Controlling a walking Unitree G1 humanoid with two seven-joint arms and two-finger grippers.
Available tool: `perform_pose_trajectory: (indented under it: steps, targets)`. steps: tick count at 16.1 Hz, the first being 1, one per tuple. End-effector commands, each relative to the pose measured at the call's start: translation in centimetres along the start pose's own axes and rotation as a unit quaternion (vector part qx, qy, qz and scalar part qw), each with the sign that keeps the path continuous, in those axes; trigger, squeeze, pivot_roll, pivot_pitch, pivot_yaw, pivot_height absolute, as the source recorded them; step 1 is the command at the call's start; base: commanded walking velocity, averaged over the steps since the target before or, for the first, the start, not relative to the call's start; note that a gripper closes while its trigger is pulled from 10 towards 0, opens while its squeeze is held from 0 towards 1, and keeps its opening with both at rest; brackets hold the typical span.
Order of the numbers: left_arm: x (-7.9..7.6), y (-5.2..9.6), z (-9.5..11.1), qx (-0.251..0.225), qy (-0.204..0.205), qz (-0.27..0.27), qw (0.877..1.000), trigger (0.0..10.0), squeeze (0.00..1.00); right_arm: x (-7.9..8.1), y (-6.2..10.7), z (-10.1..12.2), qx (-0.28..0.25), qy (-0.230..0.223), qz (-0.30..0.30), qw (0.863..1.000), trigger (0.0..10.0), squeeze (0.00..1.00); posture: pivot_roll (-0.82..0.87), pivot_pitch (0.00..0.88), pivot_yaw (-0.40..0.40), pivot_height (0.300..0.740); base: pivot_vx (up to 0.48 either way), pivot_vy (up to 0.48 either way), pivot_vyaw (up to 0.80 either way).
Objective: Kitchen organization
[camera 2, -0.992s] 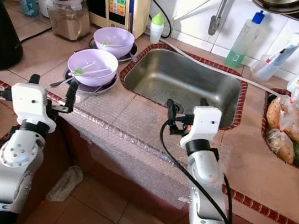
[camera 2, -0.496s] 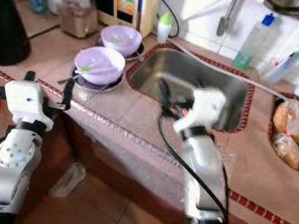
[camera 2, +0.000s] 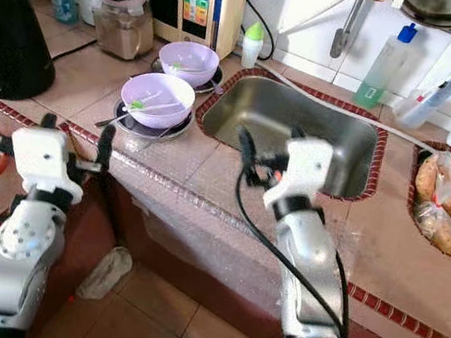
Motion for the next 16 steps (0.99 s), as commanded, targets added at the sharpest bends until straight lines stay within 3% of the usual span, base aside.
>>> perform_pose_trajectory:
  steps: [1, 7, 11, 16]
  targets:
    - [0.14, 0.08, 0.08, 0.000, -0.007, 0.003, 1.000, 10.0, 0.00, -0.39, 0.32, -0.45, 0.009, 0.004, -0.005, 1.000, 10.0, 0.00, 0.04, 0.025, -0.027, 0.740, 0.000, 0.000, 0.00]
    - [0.00, 0.07, 0.38, -0.005, -0.006, -0.002, 1.000, 10.0, 0.00, 0.24, 0.46, -0.91, 0.014, 0.018, 0.014, 1.000, 10.0, 0.00, 0.04, 0.029, -0.027, 0.740, 0.000, 0.000, 0.32]
    - [-0.24, 0.06, 0.44, -0.007, -0.005, -0.007, 1.000, 10.0, 0.00, 0.18, 0.52, -1.08, 0.015, 0.018, 0.016, 1.000, 10.0, 0.00, 0.04, 0.026, -0.025, 0.740, 0.255, 0.000, 0.42]
    - [-0.57, 0.02, 0.48, -0.009, -0.002, -0.013, 1.000, 10.0, 0.00, -0.03, 0.45, -1.16, 0.016, 0.010, 0.011, 1.000, 10.0, 0.00, 0.04, 0.026, -0.027, 0.740, 0.274, 0.000, 0.00]
Point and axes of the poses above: a point about 5 cm out from each wrist's last joint towards the gripper, its own y axis pointing back from the gripper into the wrist, its own z axis along the axis of the wrist's last joint, x = y × z, the point moved 6 cm from there along -y, pointing out of the wrist towards the gripper, and after that the axes turned 12 degrees about -y, right-handed, at the moved point
